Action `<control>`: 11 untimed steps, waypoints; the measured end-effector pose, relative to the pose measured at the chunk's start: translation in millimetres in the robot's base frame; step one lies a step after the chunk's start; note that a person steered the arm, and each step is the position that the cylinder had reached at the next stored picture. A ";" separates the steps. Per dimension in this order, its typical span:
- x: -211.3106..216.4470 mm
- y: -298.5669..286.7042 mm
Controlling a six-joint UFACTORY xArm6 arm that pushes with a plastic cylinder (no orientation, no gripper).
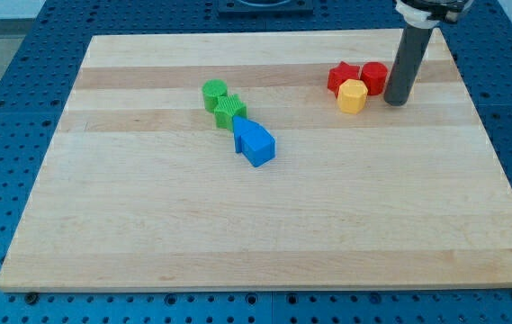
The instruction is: Move the yellow hexagon slightly to the left side
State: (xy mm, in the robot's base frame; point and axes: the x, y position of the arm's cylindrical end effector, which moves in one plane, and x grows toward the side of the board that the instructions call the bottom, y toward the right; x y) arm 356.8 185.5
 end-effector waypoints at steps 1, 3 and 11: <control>-5.9 0.8; -8.0 -0.9; -8.0 -42.7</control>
